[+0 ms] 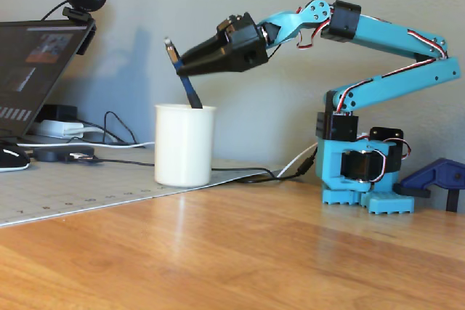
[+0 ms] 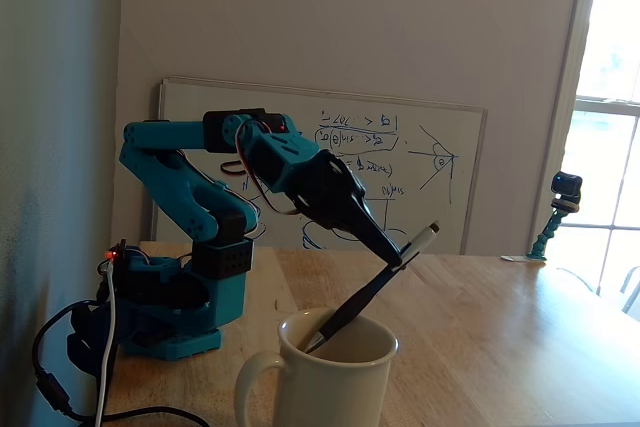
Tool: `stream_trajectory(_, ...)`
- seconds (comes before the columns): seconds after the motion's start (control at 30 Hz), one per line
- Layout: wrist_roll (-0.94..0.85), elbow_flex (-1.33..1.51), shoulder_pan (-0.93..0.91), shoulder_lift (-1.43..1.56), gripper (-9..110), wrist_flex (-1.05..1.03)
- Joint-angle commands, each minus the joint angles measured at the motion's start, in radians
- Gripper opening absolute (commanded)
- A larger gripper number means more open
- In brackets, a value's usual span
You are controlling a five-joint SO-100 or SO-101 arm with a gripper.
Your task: Grasp a pen and put it in a mug.
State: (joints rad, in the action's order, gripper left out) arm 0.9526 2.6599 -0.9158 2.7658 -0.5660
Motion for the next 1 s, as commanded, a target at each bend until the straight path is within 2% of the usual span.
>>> stream_trajectory(0.0,-0.005,-0.035,0.017,0.009,15,0.015)
stream_trajectory(0.67,0.011,-0.035,0.02,0.011,16,0.017)
stream_trajectory(0.97,-0.003,-0.035,0.104,0.011,16,0.017)
